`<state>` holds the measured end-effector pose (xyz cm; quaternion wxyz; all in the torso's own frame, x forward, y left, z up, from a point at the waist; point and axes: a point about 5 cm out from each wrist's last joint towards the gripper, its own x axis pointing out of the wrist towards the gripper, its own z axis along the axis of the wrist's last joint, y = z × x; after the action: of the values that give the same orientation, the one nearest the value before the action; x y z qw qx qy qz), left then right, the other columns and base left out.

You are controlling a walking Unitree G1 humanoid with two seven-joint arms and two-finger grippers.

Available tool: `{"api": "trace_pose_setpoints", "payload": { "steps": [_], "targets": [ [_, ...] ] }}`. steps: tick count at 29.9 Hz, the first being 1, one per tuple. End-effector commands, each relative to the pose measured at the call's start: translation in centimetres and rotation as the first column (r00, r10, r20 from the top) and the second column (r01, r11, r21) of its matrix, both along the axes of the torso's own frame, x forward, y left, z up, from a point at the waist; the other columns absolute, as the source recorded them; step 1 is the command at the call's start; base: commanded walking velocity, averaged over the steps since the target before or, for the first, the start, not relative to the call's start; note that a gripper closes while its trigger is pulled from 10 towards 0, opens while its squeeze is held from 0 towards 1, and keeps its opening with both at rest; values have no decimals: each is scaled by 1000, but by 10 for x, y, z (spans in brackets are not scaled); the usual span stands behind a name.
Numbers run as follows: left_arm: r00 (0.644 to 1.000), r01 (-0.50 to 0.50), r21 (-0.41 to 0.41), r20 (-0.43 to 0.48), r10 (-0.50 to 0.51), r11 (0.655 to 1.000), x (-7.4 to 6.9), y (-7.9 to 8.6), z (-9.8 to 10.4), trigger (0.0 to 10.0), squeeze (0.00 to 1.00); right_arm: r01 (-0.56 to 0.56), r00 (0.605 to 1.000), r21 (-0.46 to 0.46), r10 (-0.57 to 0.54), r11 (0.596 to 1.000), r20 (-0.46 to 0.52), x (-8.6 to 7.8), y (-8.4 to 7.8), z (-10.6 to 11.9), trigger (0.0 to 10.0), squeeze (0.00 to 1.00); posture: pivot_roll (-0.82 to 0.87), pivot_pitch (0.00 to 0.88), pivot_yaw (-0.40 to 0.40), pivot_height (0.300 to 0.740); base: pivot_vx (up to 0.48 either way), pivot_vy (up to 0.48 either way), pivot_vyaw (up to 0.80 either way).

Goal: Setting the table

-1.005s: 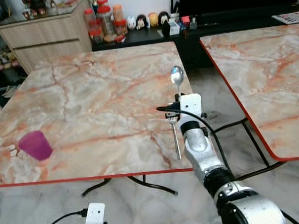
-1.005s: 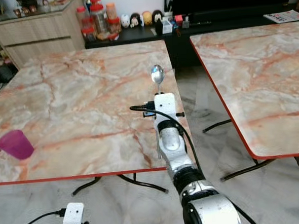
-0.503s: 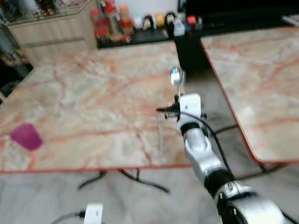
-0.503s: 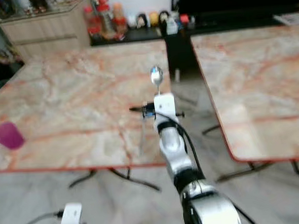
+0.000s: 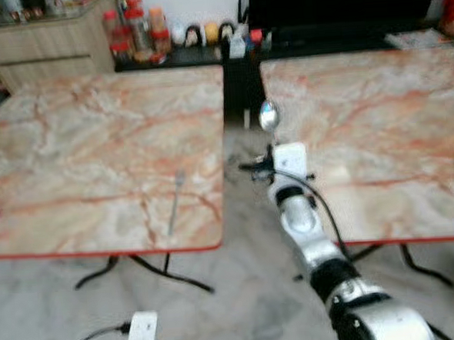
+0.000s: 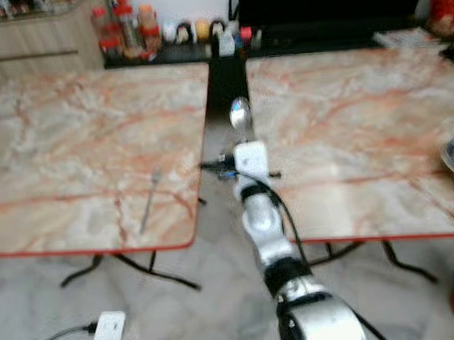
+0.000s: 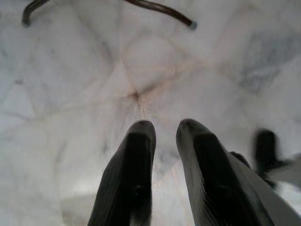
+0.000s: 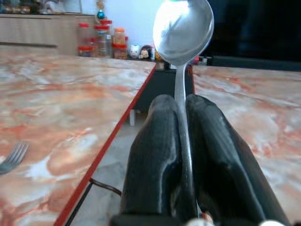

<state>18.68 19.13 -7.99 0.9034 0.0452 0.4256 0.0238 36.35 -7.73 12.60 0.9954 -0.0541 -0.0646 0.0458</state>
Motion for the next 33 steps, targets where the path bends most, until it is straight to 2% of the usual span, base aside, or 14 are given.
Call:
{"api": "trace_pose_setpoints", "payload": {
  "steps": [1, 33],
  "targets": [
    [1000, 3, 7, 4, -3, 1000, 1, 0, 1, 10000, 0, 10, 1000, -4, -9, 1000, 24, 4, -4, 8, 10000, 0, -44, 3, 72, 740, 0, -469, 0],
    [1000, 29, 5, 2, -29, 1000, 1, -1, 0, 10000, 0, 20, 1000, -13, -19, 1000, 9, 2, -6, 4, 10000, 0, -57, 0, 84, 740, 0, -466, 0]
  ]
}}
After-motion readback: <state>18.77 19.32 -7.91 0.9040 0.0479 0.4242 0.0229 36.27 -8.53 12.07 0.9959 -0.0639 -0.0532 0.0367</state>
